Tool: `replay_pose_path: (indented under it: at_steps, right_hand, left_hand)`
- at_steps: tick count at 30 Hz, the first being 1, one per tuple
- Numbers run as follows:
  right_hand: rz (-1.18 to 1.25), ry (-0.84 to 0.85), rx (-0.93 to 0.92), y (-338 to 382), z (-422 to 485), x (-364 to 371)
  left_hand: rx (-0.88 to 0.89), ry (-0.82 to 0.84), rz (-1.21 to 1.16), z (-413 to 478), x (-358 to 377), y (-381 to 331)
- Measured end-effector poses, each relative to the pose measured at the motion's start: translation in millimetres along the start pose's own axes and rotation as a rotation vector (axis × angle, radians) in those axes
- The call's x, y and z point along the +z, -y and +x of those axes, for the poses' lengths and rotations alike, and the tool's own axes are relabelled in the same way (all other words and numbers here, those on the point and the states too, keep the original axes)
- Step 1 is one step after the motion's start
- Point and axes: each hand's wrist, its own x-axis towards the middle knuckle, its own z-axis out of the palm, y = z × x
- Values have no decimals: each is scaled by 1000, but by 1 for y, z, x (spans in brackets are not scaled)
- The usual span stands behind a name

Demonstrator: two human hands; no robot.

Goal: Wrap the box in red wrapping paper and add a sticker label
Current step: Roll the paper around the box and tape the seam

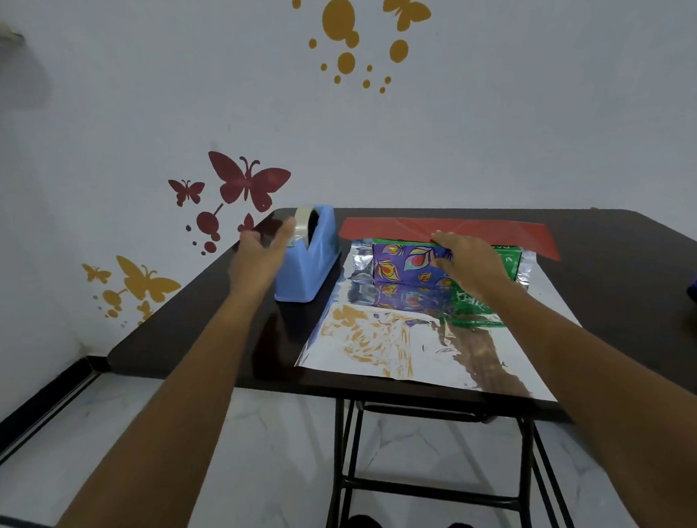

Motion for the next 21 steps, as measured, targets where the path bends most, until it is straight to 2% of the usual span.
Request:
replay_pose_path:
  at_steps: [2, 8, 17, 21]
  right_hand:
    - [3, 0, 5, 0, 0, 0]
    - [13, 0, 9, 1, 1, 1]
    - [31, 11, -10, 0, 1, 0]
    - [38, -6, -31, 0, 2, 1]
  left_hand:
    - [-18, -10, 102, 11, -14, -16]
    - [-185, 379, 249, 21, -28, -57]
    - [-296, 521, 28, 24, -29, -55]
    - [-343, 509, -162, 27, -32, -53]
